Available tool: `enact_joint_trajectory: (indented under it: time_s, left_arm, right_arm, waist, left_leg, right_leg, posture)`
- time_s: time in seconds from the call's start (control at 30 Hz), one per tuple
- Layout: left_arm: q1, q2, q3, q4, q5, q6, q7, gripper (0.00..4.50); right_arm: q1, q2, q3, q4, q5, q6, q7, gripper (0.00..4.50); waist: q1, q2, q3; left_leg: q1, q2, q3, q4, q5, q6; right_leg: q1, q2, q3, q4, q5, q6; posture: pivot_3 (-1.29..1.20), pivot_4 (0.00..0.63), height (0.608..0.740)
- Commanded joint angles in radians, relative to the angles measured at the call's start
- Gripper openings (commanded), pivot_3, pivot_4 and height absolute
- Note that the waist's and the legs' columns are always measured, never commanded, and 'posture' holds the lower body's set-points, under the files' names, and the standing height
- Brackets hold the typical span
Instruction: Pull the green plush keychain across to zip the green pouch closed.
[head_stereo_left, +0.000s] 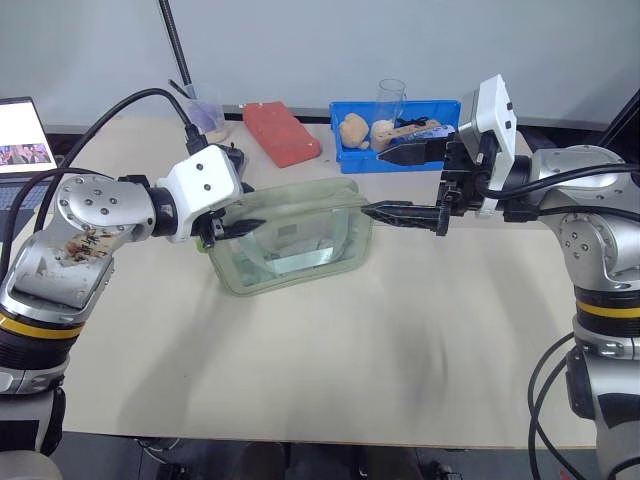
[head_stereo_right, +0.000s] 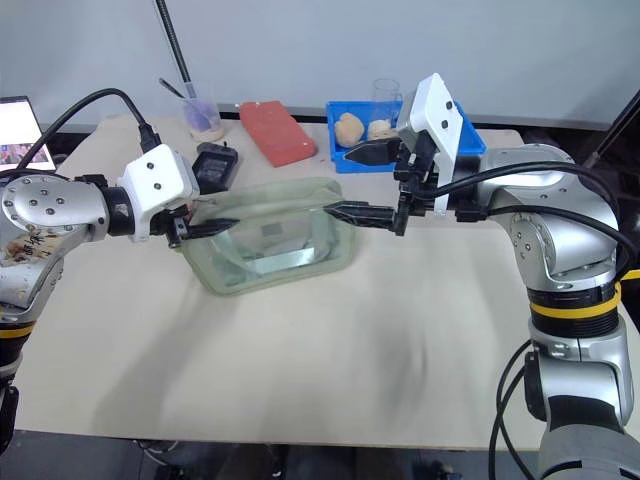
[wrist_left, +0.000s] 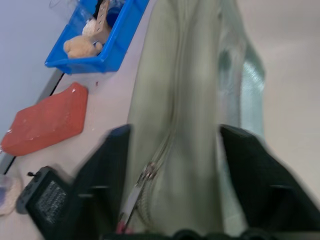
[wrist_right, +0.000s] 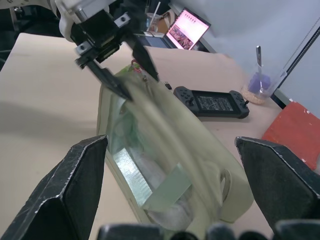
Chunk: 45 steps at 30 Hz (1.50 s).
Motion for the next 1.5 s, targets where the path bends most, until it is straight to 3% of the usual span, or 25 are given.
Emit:
enact_joint_trajectory:
  time_s: [0.03, 0.07, 0.67, 1.2, 1.33, 1.5]
  left_arm:
    - [-0.011, -0.008, 0.013, -0.002, 0.038, -0.042, -0.015, 0.3]
    - [-0.013, -0.012, 0.016, 0.001, 0.041, -0.045, -0.017, 0.02]
    - [-0.072, -0.059, 0.028, 0.199, 0.101, -0.554, -0.244, 0.02]
    - [0.017, -0.059, 0.058, 0.053, 0.026, -0.512, -0.315, 0.02]
    - [0.039, -0.051, 0.074, 0.027, 0.01, -0.455, -0.317, 1.33]
    - [0.034, -0.043, 0.115, -0.029, -0.052, -0.316, -0.303, 3.77]
  right_arm:
    - [-0.016, -0.019, -0.009, -0.039, -0.004, 0.003, -0.005, 4.5]
    - [-0.017, -0.02, -0.009, -0.039, -0.005, 0.003, -0.006, 4.5]
    - [0.003, -0.07, 0.006, -0.033, -0.035, -0.02, 0.065, 4.5]
    - [0.082, -0.107, 0.003, -0.078, -0.025, -0.004, 0.069, 4.5]
    - [0.081, -0.118, 0.006, -0.079, -0.03, -0.003, 0.076, 4.5]
    - [0.092, -0.173, -0.01, -0.095, -0.011, 0.013, 0.112, 4.5]
  waist:
    - [0.0, 0.0, 0.0]
    - [0.0, 0.0, 0.0]
    - [-0.002, 0.0, 0.0]
    - [0.0, 0.0, 0.0]
    - [-0.001, 0.0, 0.0]
    - [0.0, 0.0, 0.0]
  left_leg:
    - [0.0, 0.0, 0.0, 0.0, 0.0, 0.0]
    - [0.0, 0.0, 0.0, 0.0, 0.0, 0.0]
    - [0.0, 0.0, 0.0, 0.001, 0.0, 0.0]
    - [0.0, 0.0, 0.0, 0.003, 0.0, 0.0]
    - [0.0, 0.0, 0.0, 0.003, 0.0, 0.0]
    - [0.0, 0.0, 0.0, 0.003, 0.0, 0.0]
  right_leg:
    - [0.0, 0.0, 0.0, 0.0, 0.0, 0.0]
    - [0.0, 0.0, 0.0, 0.0, 0.0, 0.0]
    - [0.0, 0.0, 0.0, 0.001, 0.001, -0.001]
    - [0.001, 0.0, 0.0, 0.002, 0.0, 0.001]
    - [0.001, 0.0, 0.0, 0.002, 0.0, 0.0]
    - [0.001, 0.0, 0.0, 0.002, 0.0, 0.001]
  posture:
    - [0.0, 0.15, 0.74]
    - [0.0, 0.15, 0.74]
    - [0.0, 0.15, 0.74]
    - [0.0, 0.15, 0.74]
    - [0.0, 0.15, 0.74]
    - [0.0, 0.15, 0.74]
